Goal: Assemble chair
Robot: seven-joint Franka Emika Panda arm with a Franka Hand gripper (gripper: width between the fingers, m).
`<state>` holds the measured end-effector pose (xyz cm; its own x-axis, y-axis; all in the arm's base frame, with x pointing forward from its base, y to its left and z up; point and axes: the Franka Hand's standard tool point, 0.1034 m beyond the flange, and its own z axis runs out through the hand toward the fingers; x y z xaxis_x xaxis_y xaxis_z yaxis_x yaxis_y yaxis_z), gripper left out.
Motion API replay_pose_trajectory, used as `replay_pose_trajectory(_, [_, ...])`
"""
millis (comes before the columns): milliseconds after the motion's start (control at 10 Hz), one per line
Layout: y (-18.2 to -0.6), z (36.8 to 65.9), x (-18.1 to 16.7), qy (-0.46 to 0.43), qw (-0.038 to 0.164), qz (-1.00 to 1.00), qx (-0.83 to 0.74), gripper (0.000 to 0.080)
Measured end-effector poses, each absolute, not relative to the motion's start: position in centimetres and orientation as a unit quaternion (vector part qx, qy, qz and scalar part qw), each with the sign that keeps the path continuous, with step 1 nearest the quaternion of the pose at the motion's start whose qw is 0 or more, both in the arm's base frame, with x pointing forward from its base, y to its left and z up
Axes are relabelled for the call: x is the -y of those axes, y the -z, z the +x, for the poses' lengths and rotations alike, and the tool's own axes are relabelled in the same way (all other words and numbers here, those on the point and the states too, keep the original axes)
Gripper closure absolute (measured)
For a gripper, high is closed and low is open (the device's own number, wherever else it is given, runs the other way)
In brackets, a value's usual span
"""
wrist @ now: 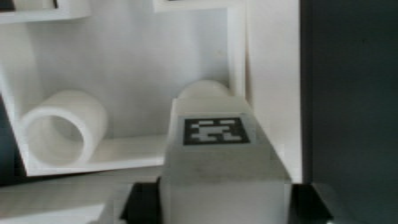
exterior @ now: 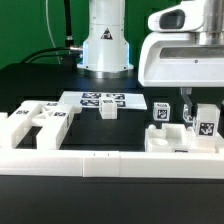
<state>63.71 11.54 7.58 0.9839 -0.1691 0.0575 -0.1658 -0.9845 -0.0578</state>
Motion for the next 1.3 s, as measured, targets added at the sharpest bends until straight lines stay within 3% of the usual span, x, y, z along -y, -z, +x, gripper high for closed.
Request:
replay_pose_trajectory(600, [-7.6,63.9,-10.0,0.032,0.017,-0.972,-0.231,0.0505])
replay_pose_trajectory(800, [-9.0,63.4,-10.3,0.035,0.021,-0.978,-0.206,0.0192])
replay_pose_trajectory(1100, [-11.8,59.7,-8.8,0.029,0.024,-0.985,-0.17,0.0152])
replay_pose_trajectory(1300, [-11.7,59.4,-8.8,0.027,0.023,-0.984,-0.173,0.0151])
